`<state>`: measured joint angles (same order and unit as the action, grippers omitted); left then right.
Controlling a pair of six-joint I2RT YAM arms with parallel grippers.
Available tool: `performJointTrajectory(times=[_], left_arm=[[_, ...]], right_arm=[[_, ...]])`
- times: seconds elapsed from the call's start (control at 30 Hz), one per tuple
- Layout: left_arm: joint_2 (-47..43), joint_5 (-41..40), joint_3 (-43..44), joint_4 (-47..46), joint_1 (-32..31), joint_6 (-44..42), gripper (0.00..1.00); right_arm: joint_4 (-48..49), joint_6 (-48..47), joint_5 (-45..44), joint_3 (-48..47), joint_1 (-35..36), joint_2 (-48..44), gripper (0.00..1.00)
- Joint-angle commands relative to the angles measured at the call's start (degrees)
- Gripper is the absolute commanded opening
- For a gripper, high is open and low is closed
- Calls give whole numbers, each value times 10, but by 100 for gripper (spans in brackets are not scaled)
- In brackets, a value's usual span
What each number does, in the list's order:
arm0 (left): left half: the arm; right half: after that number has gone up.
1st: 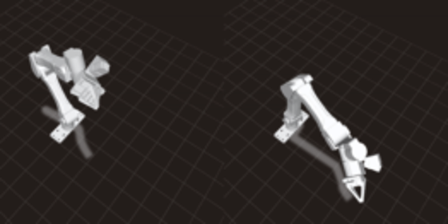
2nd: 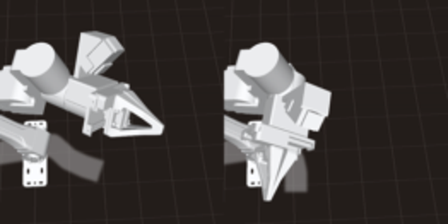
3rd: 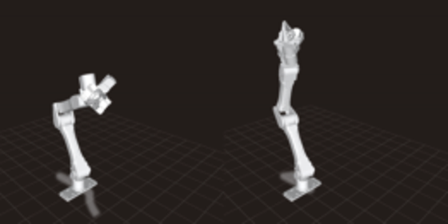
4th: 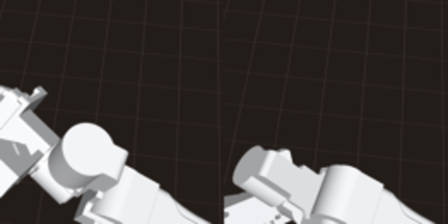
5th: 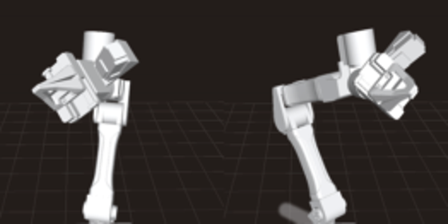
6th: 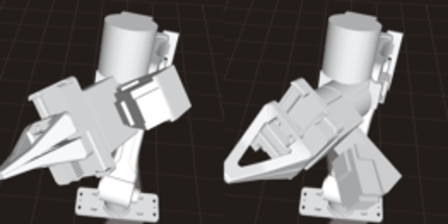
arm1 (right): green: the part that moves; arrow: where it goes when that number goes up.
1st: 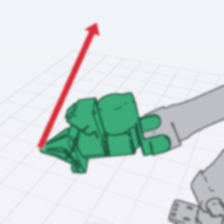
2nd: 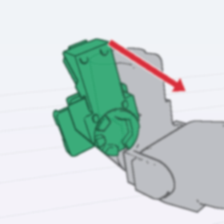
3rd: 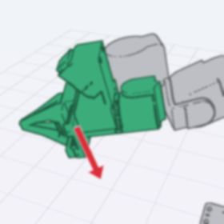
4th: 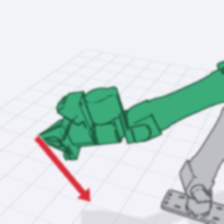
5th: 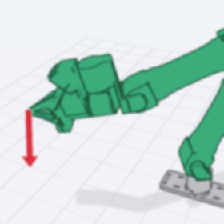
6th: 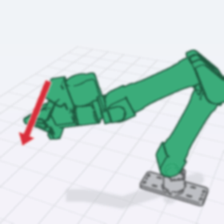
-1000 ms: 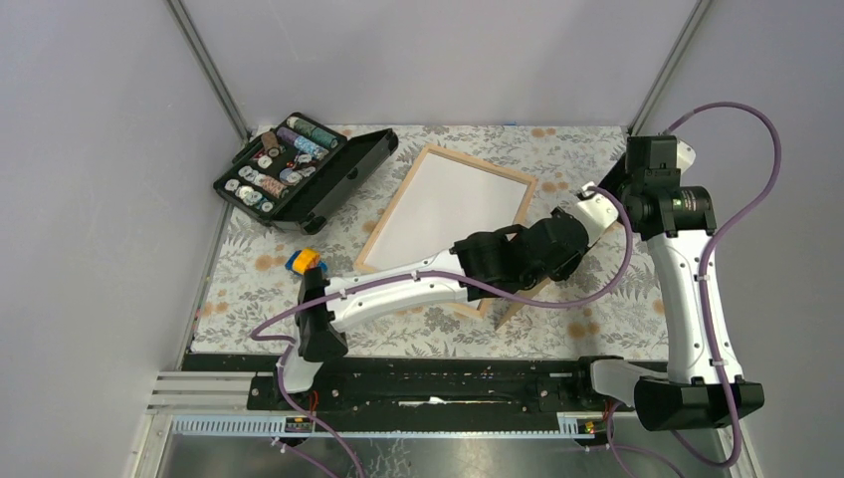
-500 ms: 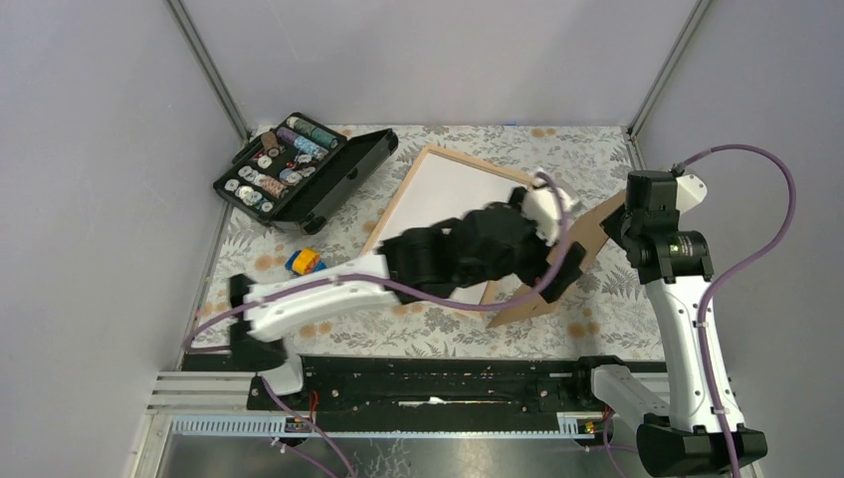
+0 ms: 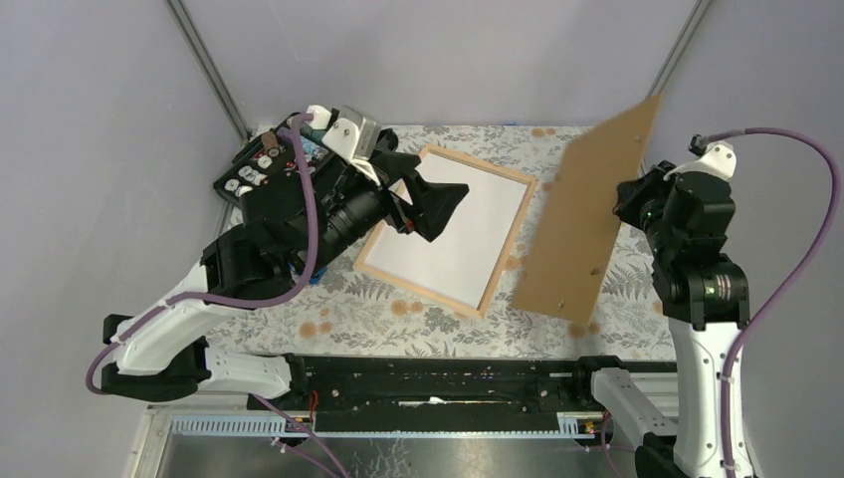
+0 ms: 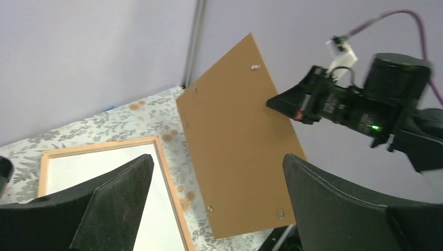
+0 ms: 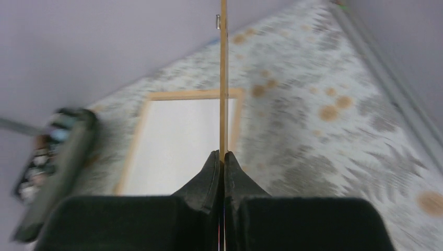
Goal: Put the photo into the frame
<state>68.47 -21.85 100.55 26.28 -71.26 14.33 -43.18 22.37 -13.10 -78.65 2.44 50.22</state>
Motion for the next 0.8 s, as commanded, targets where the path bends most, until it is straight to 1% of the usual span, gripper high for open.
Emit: performJointTrajectory(times=[0.0,0.1,0.17,0.27,0.33,0.47,0.57,0.63,0.77], left_arm=[[8,-61,5,4,5,-38,99],[-12,-100,-39,-29,5,-61,99],[-31,-122,-78,-59,6,-79,99],[-56,-157,-130,-95,6,-103,99],[-69,-177,-158,-113,6,-119,99],[-89,-189,-193,-143,6,-138,99],[-103,-186,-214,-161,7,-139,99],[-110,-185,-238,-176,8,-149,99],[-107,-196,-254,-181,8,-162,99]], right_arm=[[154,46,210,-30,2,1,0],[209,115,282,-7,2,14,0],[274,164,321,27,2,22,0],[355,234,342,79,2,38,0],[416,289,346,133,2,45,0],[598,372,343,259,2,62,0],[701,405,324,335,8,83,0],[735,413,305,360,11,96,0],[757,428,285,386,17,132,0]])
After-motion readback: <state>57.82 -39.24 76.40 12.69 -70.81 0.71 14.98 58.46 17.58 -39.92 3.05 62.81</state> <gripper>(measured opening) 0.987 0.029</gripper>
